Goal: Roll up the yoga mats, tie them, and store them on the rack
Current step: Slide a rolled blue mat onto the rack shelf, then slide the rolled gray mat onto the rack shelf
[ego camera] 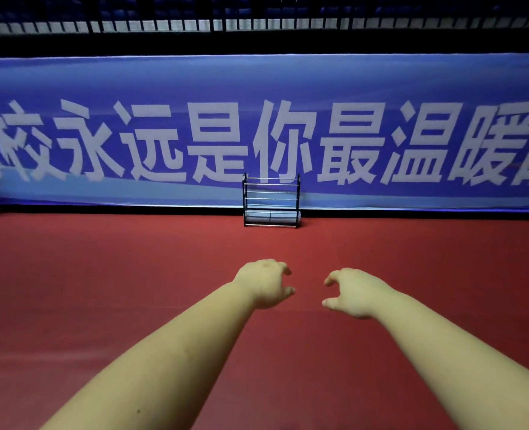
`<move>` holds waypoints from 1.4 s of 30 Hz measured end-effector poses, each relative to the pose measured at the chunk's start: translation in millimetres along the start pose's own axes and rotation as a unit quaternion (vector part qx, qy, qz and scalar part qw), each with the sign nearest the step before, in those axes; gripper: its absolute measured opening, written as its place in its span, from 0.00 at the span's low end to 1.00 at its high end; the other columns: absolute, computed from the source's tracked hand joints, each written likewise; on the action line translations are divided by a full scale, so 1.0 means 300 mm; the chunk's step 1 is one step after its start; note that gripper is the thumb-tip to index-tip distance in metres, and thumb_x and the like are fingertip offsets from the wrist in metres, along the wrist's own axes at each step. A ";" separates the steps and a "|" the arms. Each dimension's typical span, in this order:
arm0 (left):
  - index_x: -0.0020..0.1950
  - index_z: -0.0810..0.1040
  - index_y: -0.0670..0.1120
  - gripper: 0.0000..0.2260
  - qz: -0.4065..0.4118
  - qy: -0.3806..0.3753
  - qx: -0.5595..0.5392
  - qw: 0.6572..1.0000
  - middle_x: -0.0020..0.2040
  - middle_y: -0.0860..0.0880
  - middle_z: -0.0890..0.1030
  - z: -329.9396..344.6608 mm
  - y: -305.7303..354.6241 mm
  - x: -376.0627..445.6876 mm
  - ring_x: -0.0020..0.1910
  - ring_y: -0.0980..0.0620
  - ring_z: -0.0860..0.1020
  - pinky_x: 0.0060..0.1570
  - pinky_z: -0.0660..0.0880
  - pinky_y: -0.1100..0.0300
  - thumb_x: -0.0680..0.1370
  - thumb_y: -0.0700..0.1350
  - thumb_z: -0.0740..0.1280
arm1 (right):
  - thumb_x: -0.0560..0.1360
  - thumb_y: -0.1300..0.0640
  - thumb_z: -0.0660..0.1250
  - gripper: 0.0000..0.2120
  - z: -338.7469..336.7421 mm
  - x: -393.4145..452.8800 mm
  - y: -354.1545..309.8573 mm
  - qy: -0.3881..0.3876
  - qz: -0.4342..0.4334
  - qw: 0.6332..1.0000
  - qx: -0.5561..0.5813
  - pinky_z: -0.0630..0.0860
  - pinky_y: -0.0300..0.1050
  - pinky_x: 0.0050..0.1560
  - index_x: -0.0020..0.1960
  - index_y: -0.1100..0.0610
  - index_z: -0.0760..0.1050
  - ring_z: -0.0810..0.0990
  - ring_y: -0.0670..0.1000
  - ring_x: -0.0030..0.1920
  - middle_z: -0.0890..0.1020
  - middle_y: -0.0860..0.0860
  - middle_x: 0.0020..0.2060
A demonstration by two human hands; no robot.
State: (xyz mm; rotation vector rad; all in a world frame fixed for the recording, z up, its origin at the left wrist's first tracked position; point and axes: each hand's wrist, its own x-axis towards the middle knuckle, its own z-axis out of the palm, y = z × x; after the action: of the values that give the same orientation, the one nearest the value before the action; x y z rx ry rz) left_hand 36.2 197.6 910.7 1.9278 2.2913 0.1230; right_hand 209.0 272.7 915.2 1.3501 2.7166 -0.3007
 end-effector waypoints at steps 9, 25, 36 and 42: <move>0.70 0.68 0.51 0.22 0.072 -0.013 -0.007 0.997 0.69 0.48 0.70 0.007 -0.220 -0.102 0.68 0.48 0.69 0.65 0.66 0.55 0.78 0.57 0.61 | 0.75 0.43 0.64 0.24 0.086 -0.110 -0.236 -0.004 0.073 0.997 -0.012 0.70 0.45 0.62 0.69 0.50 0.68 0.72 0.52 0.64 0.70 0.49 0.65; 0.72 0.65 0.50 0.23 0.116 -0.056 0.011 0.992 0.70 0.48 0.68 0.353 -0.186 -0.041 0.69 0.47 0.66 0.66 0.65 0.55 0.79 0.56 0.60 | 0.75 0.45 0.65 0.26 0.423 -0.074 -0.104 -0.019 0.107 0.994 -0.018 0.68 0.47 0.66 0.70 0.50 0.67 0.68 0.54 0.67 0.69 0.51 0.67; 0.76 0.57 0.49 0.28 0.170 -0.076 0.036 0.982 0.77 0.46 0.55 1.273 -0.028 0.175 0.74 0.46 0.57 0.72 0.57 0.53 0.79 0.56 0.61 | 0.75 0.45 0.65 0.30 1.254 0.060 0.293 -0.016 0.169 0.985 -0.013 0.68 0.50 0.66 0.73 0.53 0.61 0.66 0.56 0.68 0.65 0.54 0.69; 0.77 0.54 0.48 0.30 0.209 -0.118 0.060 0.969 0.78 0.44 0.52 1.824 0.056 0.243 0.75 0.45 0.56 0.72 0.56 0.52 0.79 0.55 0.61 | 0.75 0.46 0.66 0.30 1.796 0.085 0.460 -0.052 0.199 0.979 0.011 0.67 0.51 0.66 0.73 0.54 0.60 0.65 0.56 0.68 0.65 0.54 0.68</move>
State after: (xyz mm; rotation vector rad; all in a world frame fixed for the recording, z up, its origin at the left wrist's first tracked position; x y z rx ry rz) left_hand 129.4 255.6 369.3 2.3176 1.7567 -0.1962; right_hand 301.1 257.1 366.5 1.7828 2.2959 -0.3535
